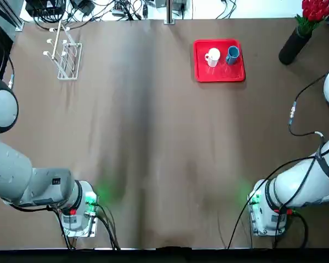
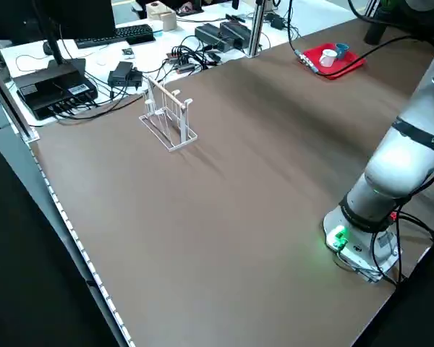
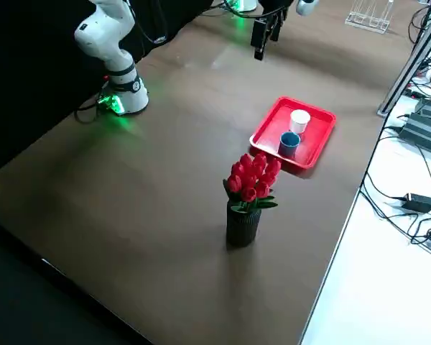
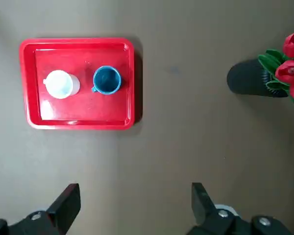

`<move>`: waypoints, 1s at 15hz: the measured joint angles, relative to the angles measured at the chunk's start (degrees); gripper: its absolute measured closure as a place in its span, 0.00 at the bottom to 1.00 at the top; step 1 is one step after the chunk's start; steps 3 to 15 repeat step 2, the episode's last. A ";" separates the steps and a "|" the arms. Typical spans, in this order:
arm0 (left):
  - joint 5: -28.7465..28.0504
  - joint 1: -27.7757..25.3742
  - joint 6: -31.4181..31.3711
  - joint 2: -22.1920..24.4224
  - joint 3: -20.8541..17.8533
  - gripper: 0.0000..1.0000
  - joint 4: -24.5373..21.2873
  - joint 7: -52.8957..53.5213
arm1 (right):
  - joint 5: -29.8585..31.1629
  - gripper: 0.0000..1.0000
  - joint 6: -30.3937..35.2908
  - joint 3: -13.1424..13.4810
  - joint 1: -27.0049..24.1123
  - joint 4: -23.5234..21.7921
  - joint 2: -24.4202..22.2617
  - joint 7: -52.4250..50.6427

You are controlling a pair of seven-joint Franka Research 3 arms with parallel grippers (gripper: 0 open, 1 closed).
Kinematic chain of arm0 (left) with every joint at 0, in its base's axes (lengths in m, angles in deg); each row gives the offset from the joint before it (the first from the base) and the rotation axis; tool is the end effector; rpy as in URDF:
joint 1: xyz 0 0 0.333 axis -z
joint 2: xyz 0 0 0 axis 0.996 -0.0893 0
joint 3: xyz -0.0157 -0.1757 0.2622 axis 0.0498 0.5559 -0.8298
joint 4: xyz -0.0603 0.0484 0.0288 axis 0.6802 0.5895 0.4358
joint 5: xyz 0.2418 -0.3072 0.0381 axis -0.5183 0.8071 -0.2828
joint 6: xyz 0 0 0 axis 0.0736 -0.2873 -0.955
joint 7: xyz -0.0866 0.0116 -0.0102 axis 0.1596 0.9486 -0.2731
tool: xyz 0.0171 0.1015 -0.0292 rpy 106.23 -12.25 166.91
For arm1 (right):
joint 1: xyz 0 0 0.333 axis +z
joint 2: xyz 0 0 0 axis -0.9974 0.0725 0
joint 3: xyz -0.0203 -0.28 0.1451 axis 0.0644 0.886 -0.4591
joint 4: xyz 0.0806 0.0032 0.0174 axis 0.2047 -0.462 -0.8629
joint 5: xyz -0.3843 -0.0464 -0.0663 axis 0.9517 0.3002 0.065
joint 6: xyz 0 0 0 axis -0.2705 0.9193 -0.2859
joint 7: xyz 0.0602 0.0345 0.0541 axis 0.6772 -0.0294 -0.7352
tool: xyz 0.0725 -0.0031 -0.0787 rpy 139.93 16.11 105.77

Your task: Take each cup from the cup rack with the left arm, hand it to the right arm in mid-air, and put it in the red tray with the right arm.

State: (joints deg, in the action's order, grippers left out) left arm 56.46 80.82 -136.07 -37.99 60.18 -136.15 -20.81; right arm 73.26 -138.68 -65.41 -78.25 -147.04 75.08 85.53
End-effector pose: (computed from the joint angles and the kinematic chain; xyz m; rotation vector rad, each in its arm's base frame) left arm 0.5843 -0.0437 0.6163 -3.1323 0.0999 -0.1174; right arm 0.6103 -0.0140 0.6198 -3.1232 -0.0244 0.0491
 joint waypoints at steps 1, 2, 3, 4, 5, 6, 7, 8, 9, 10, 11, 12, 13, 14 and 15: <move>0.00 -0.01 0.00 0.00 0.00 0.00 0.00 0.00 | -0.01 0.00 -0.05 0.02 -0.02 -0.02 0.00 0.08; 0.00 -0.01 0.01 0.00 -0.01 0.00 0.00 0.00 | -0.02 0.00 -0.05 0.02 -0.01 -0.06 0.00 0.12; 0.00 -0.01 0.01 0.00 -0.01 0.00 0.00 0.00 | -0.02 0.00 -0.05 0.02 -0.01 -0.06 0.00 0.12; 0.00 -0.01 0.01 0.00 -0.01 0.00 0.00 0.00 | -0.02 0.00 -0.05 0.02 -0.01 -0.06 0.00 0.12; 0.00 -0.01 0.01 0.00 -0.01 0.00 0.00 0.00 | -0.02 0.00 -0.05 0.02 -0.01 -0.06 0.00 0.12; 0.00 -0.01 0.01 0.00 -0.01 0.00 0.00 0.00 | -0.02 0.00 -0.05 0.02 -0.01 -0.06 0.00 0.12; 0.00 -0.01 0.01 0.00 -0.01 0.00 0.00 0.00 | -0.02 0.00 -0.05 0.02 -0.01 -0.06 0.00 0.12; 0.00 -0.01 0.01 0.00 -0.01 0.00 0.00 0.00 | -0.02 0.00 -0.05 0.02 -0.01 -0.06 0.00 0.12; 0.00 -0.01 0.01 0.00 -0.01 0.00 0.00 0.00 | -0.02 0.00 -0.05 0.02 -0.01 -0.06 0.00 0.12; 0.00 -0.01 0.01 0.00 -0.01 0.00 0.00 0.00 | -0.02 0.00 -0.05 0.02 -0.01 -0.06 0.00 0.12; 0.00 -0.01 0.01 0.00 -0.01 0.00 0.00 0.00 | -0.02 0.00 -0.05 0.02 -0.01 -0.06 0.00 0.12; 0.00 -0.01 0.01 0.00 -0.01 0.00 0.00 0.00 | -0.02 0.00 -0.05 0.02 -0.01 -0.06 0.00 0.12; 0.00 -0.01 0.01 0.00 -0.01 0.00 0.00 0.00 | -0.02 0.00 -0.05 0.02 -0.01 -0.06 0.00 0.12; 0.00 -0.01 0.01 0.00 -0.01 0.00 0.00 0.00 | -0.02 0.00 -0.05 0.02 -0.01 -0.06 0.00 0.12; 0.00 -0.01 0.01 0.00 -0.01 0.00 0.00 0.00 | -0.02 0.00 -0.05 0.02 -0.01 -0.06 0.00 0.12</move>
